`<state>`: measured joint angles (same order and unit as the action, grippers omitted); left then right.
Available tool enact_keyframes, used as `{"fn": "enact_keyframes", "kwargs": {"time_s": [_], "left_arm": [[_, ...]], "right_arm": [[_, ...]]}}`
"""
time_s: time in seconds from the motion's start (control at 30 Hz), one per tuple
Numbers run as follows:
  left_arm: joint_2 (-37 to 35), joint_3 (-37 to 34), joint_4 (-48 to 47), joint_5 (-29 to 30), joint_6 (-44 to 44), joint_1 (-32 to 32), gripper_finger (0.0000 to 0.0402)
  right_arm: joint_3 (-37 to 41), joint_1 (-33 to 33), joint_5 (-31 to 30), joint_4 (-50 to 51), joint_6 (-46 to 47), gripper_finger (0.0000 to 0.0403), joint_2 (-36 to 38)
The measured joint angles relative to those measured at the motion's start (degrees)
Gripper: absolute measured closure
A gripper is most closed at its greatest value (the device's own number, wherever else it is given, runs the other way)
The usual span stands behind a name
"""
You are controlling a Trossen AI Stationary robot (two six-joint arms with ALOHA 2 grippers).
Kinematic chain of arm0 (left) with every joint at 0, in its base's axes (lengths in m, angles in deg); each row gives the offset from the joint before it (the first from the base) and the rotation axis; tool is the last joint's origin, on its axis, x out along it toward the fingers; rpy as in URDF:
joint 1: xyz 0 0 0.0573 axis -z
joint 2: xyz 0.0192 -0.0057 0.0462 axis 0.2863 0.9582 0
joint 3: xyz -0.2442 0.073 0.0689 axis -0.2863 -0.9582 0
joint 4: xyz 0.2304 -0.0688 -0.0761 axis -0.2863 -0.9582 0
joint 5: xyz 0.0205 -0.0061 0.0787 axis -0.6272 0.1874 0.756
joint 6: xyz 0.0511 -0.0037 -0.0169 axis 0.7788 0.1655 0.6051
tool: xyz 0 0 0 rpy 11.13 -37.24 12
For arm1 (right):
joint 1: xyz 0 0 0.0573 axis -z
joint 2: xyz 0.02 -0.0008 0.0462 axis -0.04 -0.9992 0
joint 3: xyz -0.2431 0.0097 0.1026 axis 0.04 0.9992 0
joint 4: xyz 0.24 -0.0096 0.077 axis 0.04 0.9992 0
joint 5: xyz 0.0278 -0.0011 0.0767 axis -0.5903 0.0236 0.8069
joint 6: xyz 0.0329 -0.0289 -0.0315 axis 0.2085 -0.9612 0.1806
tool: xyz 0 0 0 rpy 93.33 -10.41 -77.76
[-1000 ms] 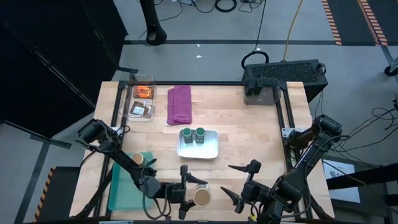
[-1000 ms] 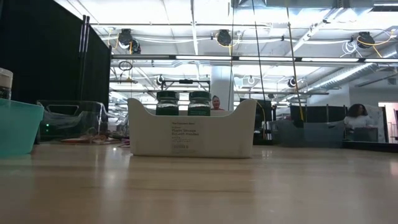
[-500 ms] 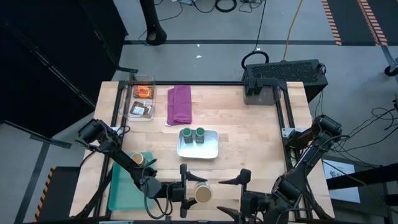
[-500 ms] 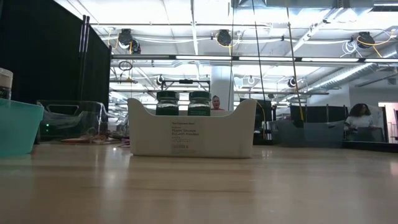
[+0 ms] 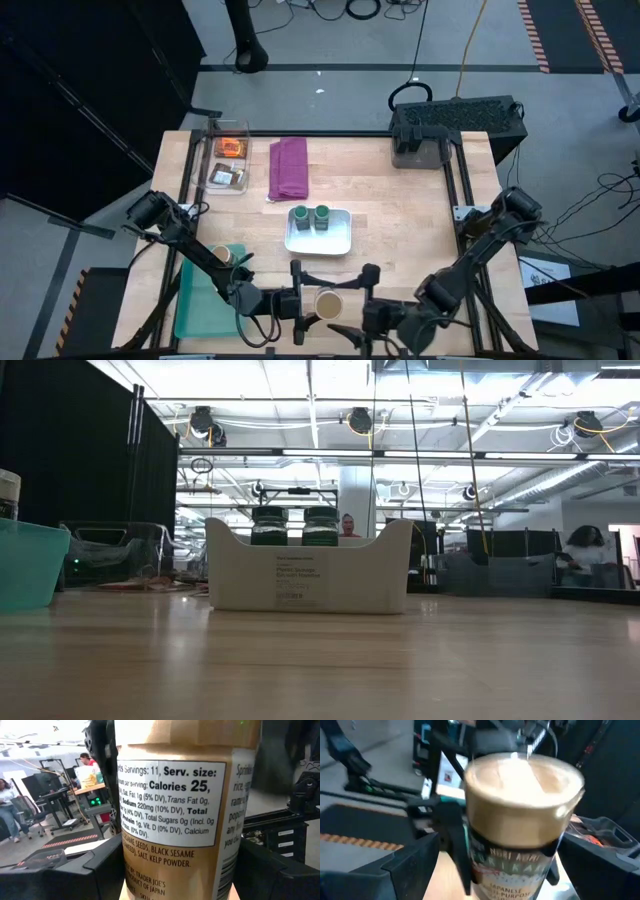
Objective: Sort spices by type
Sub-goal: Put the brown seasoning bottle into the blue bin
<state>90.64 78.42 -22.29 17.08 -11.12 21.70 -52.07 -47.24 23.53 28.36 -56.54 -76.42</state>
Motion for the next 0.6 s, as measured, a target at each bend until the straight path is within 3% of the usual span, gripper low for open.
{"fn": "enact_keyframes", "kwargs": {"time_s": [0.33, 0.43, 0.53, 0.6], "left_arm": [[0.0, 0.0, 0.2, -0.2, 0.0, 0.0, 0.0117], [0.0, 0.0, 0.2, -0.2, 0.0, 0.0, 0.0110], [0.0, 0.0, 0.1, -0.5, -0.4, 0.1, 0.0093], [-0.1, 0.0, 0.2, -0.5, -0.5, 0.1, 0.0088]], "right_arm": [[0.0, 3.6, 2.8, -4.8, -4.5, 0.0034, -1.7], [0.0, 4.3, 5.6, -4.8, -4.5, 0.0081, -1.7], [0.0, 5.2, 8.3, -4.8, -4.8, 0.0154, -1.7], [0.0, 5.5, 8.5, -4.2, -4.7, 0.0159, -1.7]]}}
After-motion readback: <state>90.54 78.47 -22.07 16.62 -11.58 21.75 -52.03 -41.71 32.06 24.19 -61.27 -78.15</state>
